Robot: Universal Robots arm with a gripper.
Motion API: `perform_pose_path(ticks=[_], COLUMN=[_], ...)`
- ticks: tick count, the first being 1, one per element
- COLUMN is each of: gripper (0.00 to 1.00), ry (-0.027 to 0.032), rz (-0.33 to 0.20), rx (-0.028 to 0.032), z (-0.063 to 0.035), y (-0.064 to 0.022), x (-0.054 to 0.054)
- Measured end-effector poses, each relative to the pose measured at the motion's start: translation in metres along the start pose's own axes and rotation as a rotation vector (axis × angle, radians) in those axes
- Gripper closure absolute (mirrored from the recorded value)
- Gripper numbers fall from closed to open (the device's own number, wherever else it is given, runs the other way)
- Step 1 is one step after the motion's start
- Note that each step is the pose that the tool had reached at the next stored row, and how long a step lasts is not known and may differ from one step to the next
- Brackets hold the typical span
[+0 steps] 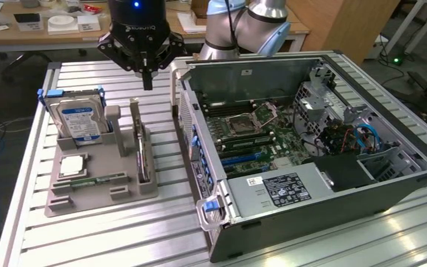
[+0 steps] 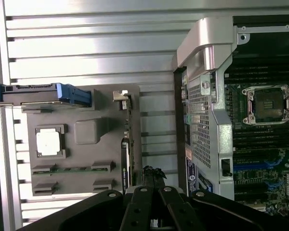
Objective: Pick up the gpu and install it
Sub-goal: 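Reach for the gpu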
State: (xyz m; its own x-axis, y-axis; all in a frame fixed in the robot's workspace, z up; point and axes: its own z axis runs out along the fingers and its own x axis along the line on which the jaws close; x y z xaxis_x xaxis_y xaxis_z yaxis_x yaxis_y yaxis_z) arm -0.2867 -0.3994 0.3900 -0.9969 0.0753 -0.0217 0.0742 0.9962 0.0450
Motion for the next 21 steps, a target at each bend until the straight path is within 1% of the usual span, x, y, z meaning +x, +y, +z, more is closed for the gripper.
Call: perform_pose_path(ticks=[14, 21], gripper=[0.89, 0.89], ry=[0.0006, 0.0006], rz=[0.0, 0.0], rx=[0.0001, 0.0], z=[0.0, 0.0001], y=[-0.0012, -0.0019], x=[0.011, 0.019])
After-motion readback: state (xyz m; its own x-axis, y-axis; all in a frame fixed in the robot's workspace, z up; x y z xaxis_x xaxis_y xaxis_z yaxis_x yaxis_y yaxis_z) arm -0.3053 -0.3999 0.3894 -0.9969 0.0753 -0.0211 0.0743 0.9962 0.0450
